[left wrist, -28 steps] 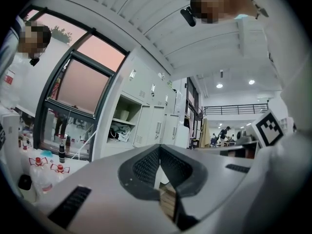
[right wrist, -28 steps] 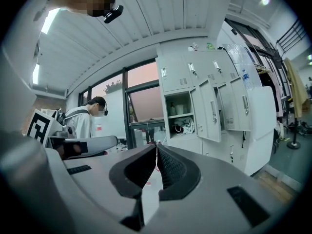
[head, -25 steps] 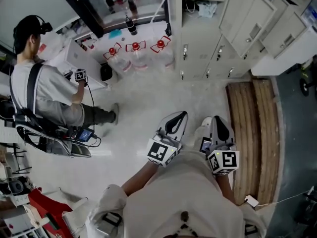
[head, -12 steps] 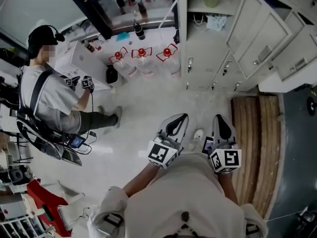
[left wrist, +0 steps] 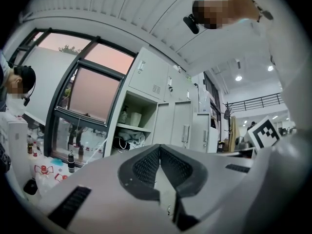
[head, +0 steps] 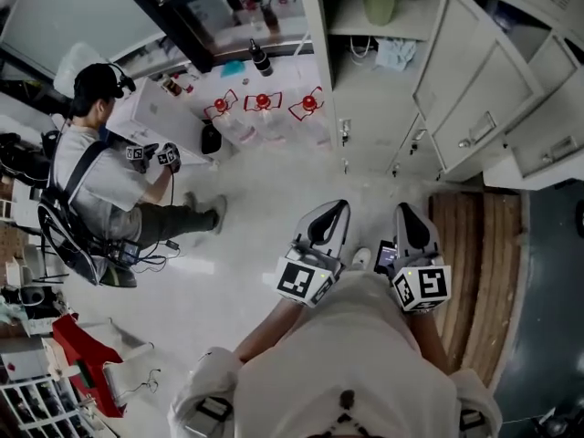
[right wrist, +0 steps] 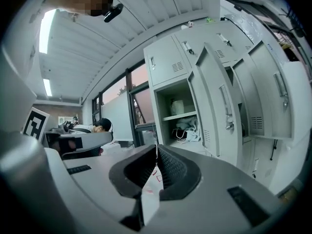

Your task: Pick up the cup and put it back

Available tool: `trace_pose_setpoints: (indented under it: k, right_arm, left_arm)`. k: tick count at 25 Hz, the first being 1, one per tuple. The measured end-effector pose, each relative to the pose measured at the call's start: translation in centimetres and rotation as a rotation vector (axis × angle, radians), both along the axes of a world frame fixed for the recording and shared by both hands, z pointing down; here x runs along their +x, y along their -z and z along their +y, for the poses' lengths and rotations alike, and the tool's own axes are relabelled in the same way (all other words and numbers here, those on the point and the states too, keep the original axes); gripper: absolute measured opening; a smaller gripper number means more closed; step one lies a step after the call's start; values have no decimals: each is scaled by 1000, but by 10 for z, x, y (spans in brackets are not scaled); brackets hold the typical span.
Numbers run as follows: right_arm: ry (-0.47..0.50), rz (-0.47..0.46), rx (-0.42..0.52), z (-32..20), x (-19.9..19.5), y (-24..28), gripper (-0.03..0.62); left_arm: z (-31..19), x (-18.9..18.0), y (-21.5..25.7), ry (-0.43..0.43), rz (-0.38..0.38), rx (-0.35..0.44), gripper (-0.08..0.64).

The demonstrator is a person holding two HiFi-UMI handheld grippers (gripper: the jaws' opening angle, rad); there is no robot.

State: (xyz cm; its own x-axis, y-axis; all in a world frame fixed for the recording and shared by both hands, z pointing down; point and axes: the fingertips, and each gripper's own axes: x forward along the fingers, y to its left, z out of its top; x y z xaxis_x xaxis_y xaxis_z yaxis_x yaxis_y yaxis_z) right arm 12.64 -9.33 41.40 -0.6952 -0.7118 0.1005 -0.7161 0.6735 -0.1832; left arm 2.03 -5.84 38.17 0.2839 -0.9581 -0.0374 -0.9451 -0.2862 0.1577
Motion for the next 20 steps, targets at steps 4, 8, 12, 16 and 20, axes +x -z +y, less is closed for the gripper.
trace_pose_setpoints:
  k: [4, 8, 12, 16, 20]
  right_arm:
    - [30, -2, -10, -17, -3, -2, 28]
    - [67, 0, -18, -39, -15, -8, 28]
    - [72, 24, -14, -53, -32, -8, 28]
    - [55, 53, -5, -72, -44, -6, 28]
    - [21, 69, -2, -101, -60, -4, 28]
  left_arm:
    - [-13, -3, 1, 37, -13, -10, 9]
    - [-31, -17, 2, 81, -11, -7, 9]
    - [-49, -31, -2, 83, 5, -8, 9]
    - [-83, -44, 1, 47, 19, 14, 9]
    - [-126, -56, 8, -19, 26, 40, 9]
